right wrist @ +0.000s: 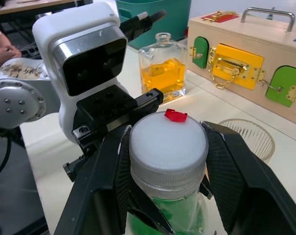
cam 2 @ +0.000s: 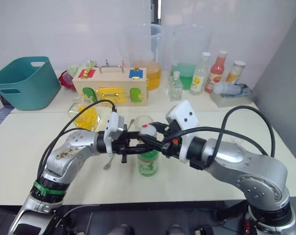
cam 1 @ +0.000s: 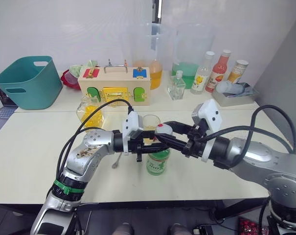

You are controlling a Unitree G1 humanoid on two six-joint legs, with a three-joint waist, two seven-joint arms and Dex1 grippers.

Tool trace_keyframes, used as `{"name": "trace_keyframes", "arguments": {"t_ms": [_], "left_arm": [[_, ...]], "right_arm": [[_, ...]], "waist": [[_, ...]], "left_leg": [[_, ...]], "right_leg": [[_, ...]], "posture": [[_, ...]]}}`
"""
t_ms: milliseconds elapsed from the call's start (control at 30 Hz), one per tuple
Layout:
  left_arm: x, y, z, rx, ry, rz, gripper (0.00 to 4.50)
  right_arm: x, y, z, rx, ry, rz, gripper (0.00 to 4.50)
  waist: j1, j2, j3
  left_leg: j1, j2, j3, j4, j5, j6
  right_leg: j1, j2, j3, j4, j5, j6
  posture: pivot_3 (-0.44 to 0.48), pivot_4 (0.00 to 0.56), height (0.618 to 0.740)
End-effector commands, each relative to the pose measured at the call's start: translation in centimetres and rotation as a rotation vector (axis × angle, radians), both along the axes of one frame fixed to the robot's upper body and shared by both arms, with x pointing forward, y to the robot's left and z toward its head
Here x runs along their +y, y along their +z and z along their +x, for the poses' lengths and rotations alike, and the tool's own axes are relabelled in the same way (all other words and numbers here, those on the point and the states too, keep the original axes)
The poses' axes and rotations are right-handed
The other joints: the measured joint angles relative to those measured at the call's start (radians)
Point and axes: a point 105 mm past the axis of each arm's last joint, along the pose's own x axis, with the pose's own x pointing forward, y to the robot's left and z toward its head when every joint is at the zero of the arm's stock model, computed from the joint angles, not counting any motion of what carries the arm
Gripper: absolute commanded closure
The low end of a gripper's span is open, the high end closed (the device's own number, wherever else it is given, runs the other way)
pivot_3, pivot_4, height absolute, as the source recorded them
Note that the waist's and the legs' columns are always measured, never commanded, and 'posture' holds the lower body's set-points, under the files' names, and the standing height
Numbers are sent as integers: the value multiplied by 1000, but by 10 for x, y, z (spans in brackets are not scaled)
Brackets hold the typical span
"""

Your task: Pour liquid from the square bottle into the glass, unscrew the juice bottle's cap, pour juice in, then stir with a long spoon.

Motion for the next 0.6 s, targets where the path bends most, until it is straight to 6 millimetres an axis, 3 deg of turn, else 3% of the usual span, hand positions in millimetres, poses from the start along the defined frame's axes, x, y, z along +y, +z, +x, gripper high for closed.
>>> {"name": "trace_keyframes", "arguments": {"t_ms": [33,167,400,600], "left_arm": [[6,0,3,-12,42,12,3102],[7,-1,1,-11,44,14,3102],[9,3,-3,-27,59,15,3102],[9,4,-5,-31,74,17,3102]], "right_arm": [[-6,-6,0,2,92,-66,2821],[-6,-14,7,17,287,-125,2821],[-8,-9,41,-106,711,-332,2821],[-4,1,61,-140,824,-397,2821]], "waist": [[0,0,0],[-4,0,0],[-15,0,0],[-15,0,0]], "left_leg": [[0,0,0,0,0,0],[2,0,1,0,0,0],[5,3,3,-1,0,0],[5,3,3,-2,0,0]], "right_leg": [[0,0,0,0,0,0],[2,0,0,-1,0,0],[3,2,0,-1,0,0],[2,1,1,0,0,0]], "posture": [[0,150,740],[0,150,740],[0,150,740],[0,150,740]]}}
